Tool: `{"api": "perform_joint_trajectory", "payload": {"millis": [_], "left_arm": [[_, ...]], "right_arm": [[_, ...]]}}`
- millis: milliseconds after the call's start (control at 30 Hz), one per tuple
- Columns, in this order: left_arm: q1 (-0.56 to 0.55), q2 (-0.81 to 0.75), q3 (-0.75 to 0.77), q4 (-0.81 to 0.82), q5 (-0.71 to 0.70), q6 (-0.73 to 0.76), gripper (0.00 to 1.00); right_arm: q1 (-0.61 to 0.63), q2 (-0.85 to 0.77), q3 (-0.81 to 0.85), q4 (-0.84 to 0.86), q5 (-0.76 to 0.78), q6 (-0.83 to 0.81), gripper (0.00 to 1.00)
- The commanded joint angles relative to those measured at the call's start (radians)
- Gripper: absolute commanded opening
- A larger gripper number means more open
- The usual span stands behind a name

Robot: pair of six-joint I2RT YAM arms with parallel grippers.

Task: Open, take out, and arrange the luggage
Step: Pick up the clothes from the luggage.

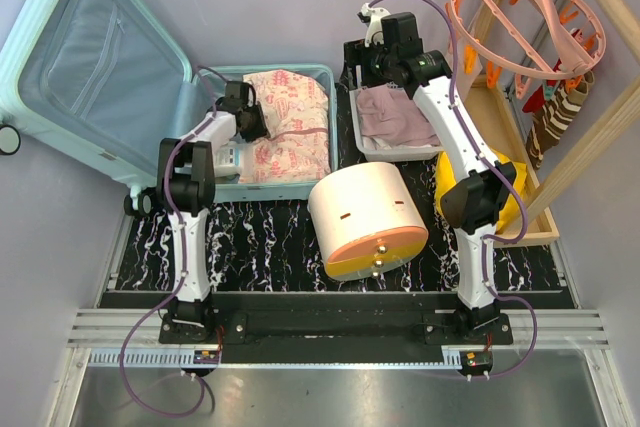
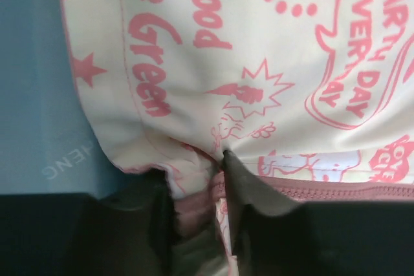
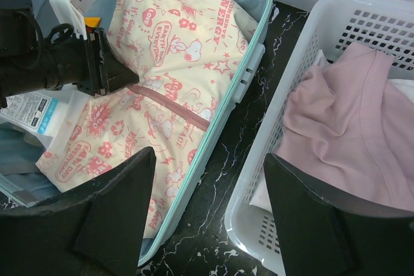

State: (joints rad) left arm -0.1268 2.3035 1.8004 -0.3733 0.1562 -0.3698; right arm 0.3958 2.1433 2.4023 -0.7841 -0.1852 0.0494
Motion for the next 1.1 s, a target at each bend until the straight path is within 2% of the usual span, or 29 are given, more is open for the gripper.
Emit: {"api": "perform_joint_trajectory", "payload": {"millis": [0, 33, 133, 233, 500, 800, 1067], "left_arm": [[-0.023, 0.059, 0.008, -0.006, 0.124, -0.003, 0.22], [-0.022, 0.057, 0.014, -0.004, 0.134, -0.004, 0.12], [-0.023, 0.039, 0.010, 0.016, 0.152, -0.012, 0.00], [-0.023, -0.002, -0.007, 0.068, 0.186, -0.035, 0.00], [-0.011, -0.153, -0.090, 0.331, 0.319, -0.257, 0.00], [0.019, -0.254, -0.153, 0.473, 0.336, -0.376, 0.00], [0.059, -0.320, -0.185, 0.531, 0.390, -0.451, 0.00]], "right_arm": [[0.008, -0.065, 0.001, 0.002, -0.003, -0.014, 0.77], [0.008, -0.063, 0.000, 0.003, -0.003, -0.014, 0.77], [0.006, -0.062, -0.003, 0.000, -0.003, -0.011, 0.77], [0.008, -0.060, -0.005, -0.003, -0.003, -0.005, 0.77], [0.008, -0.042, -0.003, -0.004, -0.007, 0.004, 0.77], [0.032, -0.025, 0.008, -0.020, 0.013, 0.021, 0.77], [0.067, 0.019, 0.027, -0.058, 0.018, 0.029, 0.77]]}}
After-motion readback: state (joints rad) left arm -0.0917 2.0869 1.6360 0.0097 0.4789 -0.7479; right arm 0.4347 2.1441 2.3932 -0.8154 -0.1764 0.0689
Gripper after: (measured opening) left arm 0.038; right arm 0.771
